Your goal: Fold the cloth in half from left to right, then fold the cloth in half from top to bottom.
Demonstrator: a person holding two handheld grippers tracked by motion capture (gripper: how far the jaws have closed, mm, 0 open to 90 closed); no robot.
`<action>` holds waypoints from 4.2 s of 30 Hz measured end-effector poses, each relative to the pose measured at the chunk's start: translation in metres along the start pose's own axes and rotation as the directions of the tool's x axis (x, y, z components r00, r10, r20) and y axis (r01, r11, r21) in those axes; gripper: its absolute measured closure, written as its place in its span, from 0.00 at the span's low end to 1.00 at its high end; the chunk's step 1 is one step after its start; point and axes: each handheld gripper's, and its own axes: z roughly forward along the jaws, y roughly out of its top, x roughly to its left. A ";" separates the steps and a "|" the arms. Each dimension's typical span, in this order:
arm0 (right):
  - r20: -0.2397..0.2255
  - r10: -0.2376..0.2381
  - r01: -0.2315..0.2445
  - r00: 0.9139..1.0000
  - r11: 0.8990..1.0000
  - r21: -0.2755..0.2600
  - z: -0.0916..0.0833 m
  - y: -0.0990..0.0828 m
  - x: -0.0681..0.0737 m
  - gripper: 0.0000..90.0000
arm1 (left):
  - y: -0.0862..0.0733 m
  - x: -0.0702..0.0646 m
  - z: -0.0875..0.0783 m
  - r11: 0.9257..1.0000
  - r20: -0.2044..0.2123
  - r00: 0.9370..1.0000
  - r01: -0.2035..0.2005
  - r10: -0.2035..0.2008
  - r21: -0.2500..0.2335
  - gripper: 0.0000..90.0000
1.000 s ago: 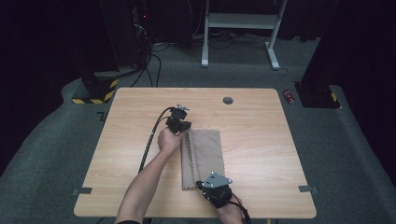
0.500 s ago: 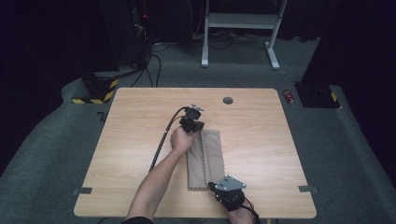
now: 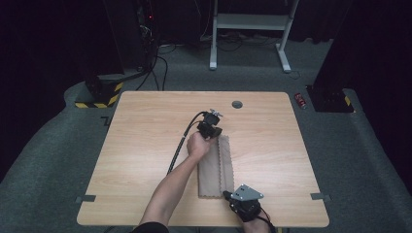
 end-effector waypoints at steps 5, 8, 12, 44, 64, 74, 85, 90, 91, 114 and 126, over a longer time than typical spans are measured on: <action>0.004 0.012 -0.012 1.000 1.000 0.002 -0.001 -0.002 -0.003 1.00 | 0.001 -0.001 0.003 1.000 -0.005 1.000 0.002 -0.002 0.007 1.00; 0.007 0.017 -0.017 1.000 1.000 0.005 -0.001 -0.002 -0.005 1.00 | 0.000 -0.001 0.006 1.000 -0.004 1.000 0.010 -0.010 0.006 1.00; 0.012 0.020 -0.020 1.000 1.000 0.006 -0.002 -0.004 -0.007 1.00 | 0.001 -0.003 0.009 1.000 0.001 1.000 0.013 -0.013 0.005 1.00; 0.030 0.011 -0.012 0.999 0.999 0.048 0.017 0.014 -0.039 0.79 | -0.096 -0.010 -0.074 0.999 -0.076 0.997 -0.024 0.022 -0.021 0.53; 0.014 0.009 -0.010 1.000 0.997 0.071 0.013 0.007 -0.047 0.77 | -0.125 -0.021 -0.092 0.998 -0.045 0.999 0.025 -0.027 -0.049 0.45; 0.015 0.015 -0.016 1.000 0.997 0.069 0.014 0.007 -0.048 0.75 | -0.156 -0.060 -0.101 1.000 -0.008 1.000 -0.008 0.008 -0.020 0.42; 0.028 -0.002 0.000 1.000 0.996 0.088 0.014 0.011 -0.048 0.74 | -0.176 -0.061 -0.113 0.999 -0.063 0.998 0.003 -0.006 -0.046 0.44; 0.030 0.004 -0.006 1.000 0.997 0.083 0.014 0.014 -0.048 0.73 | -0.177 -0.069 -0.114 0.999 -0.060 0.998 -0.013 0.012 -0.029 0.42; 0.031 0.002 -0.005 1.000 0.997 0.081 0.014 0.014 -0.048 0.72 | -0.179 -0.071 -0.113 0.999 -0.077 0.997 -0.031 0.029 -0.022 0.42; -0.005 0.012 -0.011 1.000 0.995 0.099 0.007 0.006 -0.042 0.89 | -0.202 -0.070 -0.132 0.999 -0.074 0.997 -0.005 0.002 -0.039 0.47; -0.011 0.023 -0.021 1.000 0.995 0.097 0.006 0.004 -0.039 0.86 | -0.196 -0.085 -0.124 0.998 -0.064 0.997 -0.039 0.035 -0.054 0.45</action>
